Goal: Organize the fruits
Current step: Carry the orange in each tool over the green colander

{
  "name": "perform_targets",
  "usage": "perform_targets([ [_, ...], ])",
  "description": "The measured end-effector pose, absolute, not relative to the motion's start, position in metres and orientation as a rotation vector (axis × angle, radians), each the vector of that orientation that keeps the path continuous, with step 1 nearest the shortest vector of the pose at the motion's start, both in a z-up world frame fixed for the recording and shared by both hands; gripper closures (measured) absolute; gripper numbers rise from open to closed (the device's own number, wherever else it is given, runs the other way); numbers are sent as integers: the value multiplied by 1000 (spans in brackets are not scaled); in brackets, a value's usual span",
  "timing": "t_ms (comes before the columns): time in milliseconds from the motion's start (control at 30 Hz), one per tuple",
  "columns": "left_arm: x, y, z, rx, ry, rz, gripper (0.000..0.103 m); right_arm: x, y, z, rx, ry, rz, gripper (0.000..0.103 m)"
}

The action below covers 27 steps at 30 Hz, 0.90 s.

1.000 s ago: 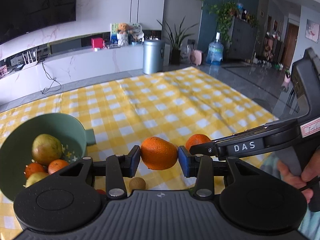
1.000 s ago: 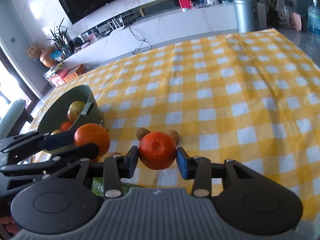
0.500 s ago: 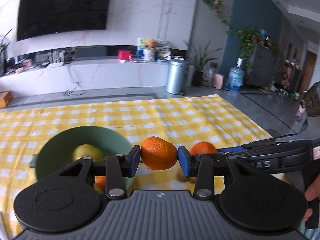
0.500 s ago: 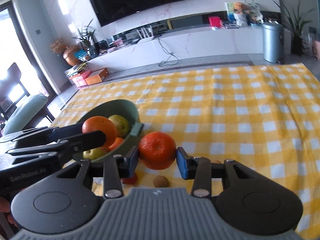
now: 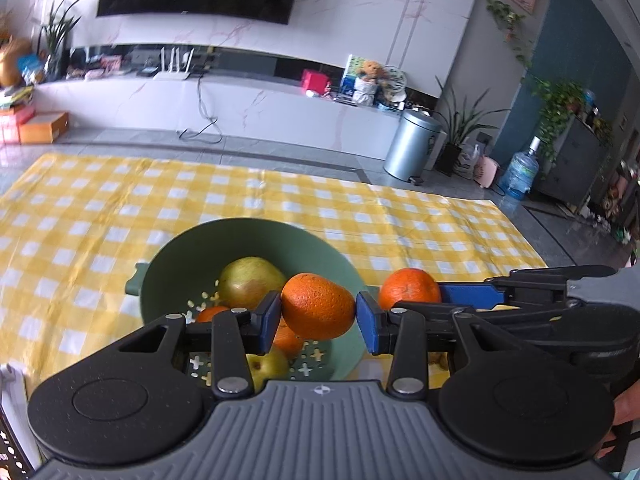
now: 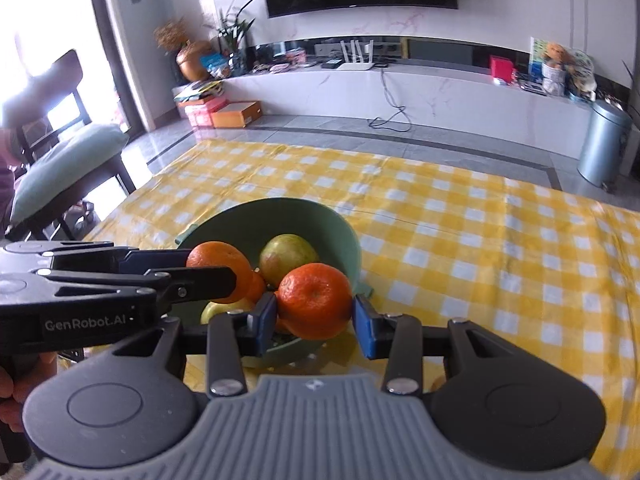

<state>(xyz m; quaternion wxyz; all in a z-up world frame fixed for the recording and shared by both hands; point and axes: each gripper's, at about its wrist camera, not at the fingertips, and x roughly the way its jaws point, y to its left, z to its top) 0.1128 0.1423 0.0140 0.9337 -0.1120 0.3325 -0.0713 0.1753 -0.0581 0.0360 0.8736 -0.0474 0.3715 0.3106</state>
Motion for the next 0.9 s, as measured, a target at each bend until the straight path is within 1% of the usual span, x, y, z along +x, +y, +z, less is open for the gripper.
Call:
perform_targets([
  [467, 136, 179, -12, -385, 775, -102, 57, 213, -8, 9, -332, 852, 704, 65],
  [733, 146, 186, -26, -409, 819, -57, 57, 226, 12, -9, -427, 878, 730, 65],
  [900, 150, 182, -27, -388, 813, -65, 57, 232, 22, -17, -487, 878, 738, 65],
])
